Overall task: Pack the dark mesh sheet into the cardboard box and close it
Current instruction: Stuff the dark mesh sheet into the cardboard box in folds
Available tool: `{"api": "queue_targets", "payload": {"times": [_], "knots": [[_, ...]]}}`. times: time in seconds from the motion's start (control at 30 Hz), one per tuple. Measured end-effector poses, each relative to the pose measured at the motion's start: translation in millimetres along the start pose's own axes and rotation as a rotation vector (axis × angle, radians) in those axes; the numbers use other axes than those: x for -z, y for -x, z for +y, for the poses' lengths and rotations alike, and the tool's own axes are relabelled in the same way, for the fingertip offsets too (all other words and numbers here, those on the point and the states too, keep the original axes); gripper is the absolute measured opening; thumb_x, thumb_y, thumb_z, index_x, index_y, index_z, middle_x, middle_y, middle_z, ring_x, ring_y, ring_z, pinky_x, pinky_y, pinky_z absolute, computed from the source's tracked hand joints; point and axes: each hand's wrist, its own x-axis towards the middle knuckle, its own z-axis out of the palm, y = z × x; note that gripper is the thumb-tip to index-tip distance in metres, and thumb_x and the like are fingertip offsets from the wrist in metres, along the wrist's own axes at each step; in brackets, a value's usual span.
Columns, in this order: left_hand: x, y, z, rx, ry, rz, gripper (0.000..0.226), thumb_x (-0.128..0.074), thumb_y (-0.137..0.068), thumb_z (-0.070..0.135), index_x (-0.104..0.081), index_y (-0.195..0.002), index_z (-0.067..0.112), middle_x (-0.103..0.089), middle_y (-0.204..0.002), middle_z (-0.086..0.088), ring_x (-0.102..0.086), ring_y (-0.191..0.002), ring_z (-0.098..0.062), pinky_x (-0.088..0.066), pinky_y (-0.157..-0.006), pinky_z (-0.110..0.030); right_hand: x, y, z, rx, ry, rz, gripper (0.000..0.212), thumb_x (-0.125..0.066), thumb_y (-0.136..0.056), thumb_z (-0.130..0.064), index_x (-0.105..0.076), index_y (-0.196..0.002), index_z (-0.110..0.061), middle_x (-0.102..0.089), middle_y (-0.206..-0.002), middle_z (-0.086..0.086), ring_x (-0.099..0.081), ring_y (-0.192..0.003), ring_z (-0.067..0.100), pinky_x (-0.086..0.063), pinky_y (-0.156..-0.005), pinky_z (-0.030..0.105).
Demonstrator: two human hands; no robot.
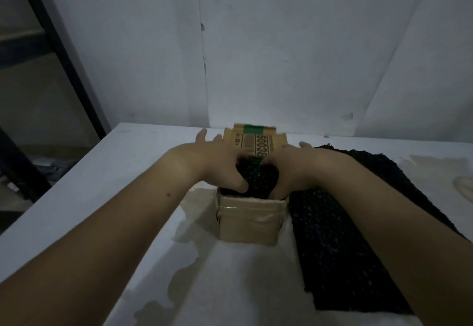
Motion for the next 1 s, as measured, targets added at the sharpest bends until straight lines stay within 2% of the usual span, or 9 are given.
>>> {"api": "queue_targets", "payload": {"times": [0.13,0.3,0.4,0.47,0.57,0.63,0.73,0.9,1.0], "knots": [[3.8,1.2,-6.1,-0.013,-0.026,-0.026,0.077,-0.063,-0.057,0.054,-0.052,-0.132,0.044,-0.058,-0.12,0.009,-0.037,-0.131,-0.019,0.004,-0.115,-0.056,5.7,-0.2,3.7,0.013,-0.045,0.078,0.081,-0.078,-0.061,-0.061,-0.051,-0.132,-0.034,-0.062,-0.12,-0.011,-0.051,-0.12,0.018,-0.019,-0.108,0.049],[-2.8,-1.7,0.0,0.021,0.043,-0.087,0.054,-0.061,-0.058,0.049,-0.064,-0.111,0.04,-0.065,-0.097,0.011,-0.056,-0.107,-0.019,-0.009,-0.114,-0.053,-13.8,-9.5,-5.8,-0.022,0.005,-0.023,0.083,-0.073,-0.073,-0.055,-0.039,-0.145,-0.029,-0.048,-0.141,0.0,-0.035,-0.135,0.025,-0.012,-0.115,0.049],[-2.6,0.6,0.0,0.027,0.036,-0.09,0.055,-0.059,-0.058,0.048,-0.063,-0.112,0.04,-0.064,-0.102,0.007,-0.049,-0.122,-0.024,-0.002,-0.116,-0.055,-13.9,-6.4,-7.2,-0.034,0.016,-0.039,0.088,-0.072,-0.075,-0.056,-0.032,-0.148,-0.029,-0.042,-0.145,0.007,-0.023,-0.141,0.027,-0.003,-0.117,0.051],[-2.6,5.1,-0.3,0.021,0.065,-0.046,0.058,-0.057,-0.063,0.054,-0.061,-0.12,0.043,-0.062,-0.124,0.001,-0.03,-0.143,-0.028,0.008,-0.116,-0.055,-8.0,2.9,-2.5,-0.001,-0.028,0.005,0.086,-0.073,-0.073,-0.057,-0.036,-0.146,-0.031,-0.044,-0.14,0.002,-0.023,-0.14,0.023,0.001,-0.118,0.053],[-3.9,21.2,1.5,0.015,0.145,0.186,0.052,-0.056,-0.083,0.06,-0.052,-0.133,0.046,-0.049,-0.148,0.001,-0.019,-0.151,-0.024,0.006,-0.119,-0.052,3.3,27.7,15.5,0.076,-0.268,0.189,0.086,-0.074,-0.065,-0.063,-0.042,-0.141,-0.038,-0.051,-0.119,-0.018,-0.038,-0.13,0.009,-0.011,-0.119,0.05],[-8.3,34.6,8.5,-0.066,0.178,0.454,0.042,-0.058,-0.088,0.052,-0.059,-0.127,0.037,-0.059,-0.134,0.002,-0.044,-0.134,-0.022,-0.018,-0.116,-0.044,2.4,48.5,33.9,0.126,-0.464,0.307,0.079,-0.069,-0.064,-0.067,-0.045,-0.135,-0.044,-0.055,-0.121,-0.025,-0.043,-0.129,0.004,-0.028,-0.115,0.043],[-23.0,54.9,41.8,-0.376,0.327,0.724,0.027,-0.061,-0.085,0.03,-0.068,-0.111,0.023,-0.069,-0.108,0.006,-0.063,-0.1,-0.015,-0.048,-0.089,-0.032,-25.3,80.1,60.5,0.106,-0.486,0.438,0.061,-0.065,-0.073,-0.064,-0.046,-0.129,-0.051,-0.045,-0.129,-0.032,-0.026,-0.141,0.0,-0.025,-0.116,0.037],[-82.5,58.1,127.3,-0.645,0.495,0.588,0.028,-0.059,-0.086,0.007,-0.065,-0.111,0.015,-0.065,-0.113,0.003,-0.06,-0.105,-0.011,-0.049,-0.091,-0.029,-105.7,115.6,91.4,-0.02,-0.506,0.459,0.068,-0.075,-0.077,-0.046,-0.049,-0.138,-0.033,-0.04,-0.151,-0.009,-0.014,-0.141,0.0,-0.016,-0.115,0.023],[-116.8,40.2,154.0,-0.493,0.52,0.46,0.041,-0.055,-0.088,0.001,-0.058,-0.127,0.013,-0.053,-0.132,0.0,-0.053,-0.118,-0.017,-0.046,-0.099,-0.034,-141.2,126.8,106.4,-0.07,-0.441,0.391,0.077,-0.077,-0.075,-0.047,-0.044,-0.142,-0.03,-0.034,-0.154,-0.007,-0.012,-0.138,-0.003,-0.006,-0.111,0.011]]}}
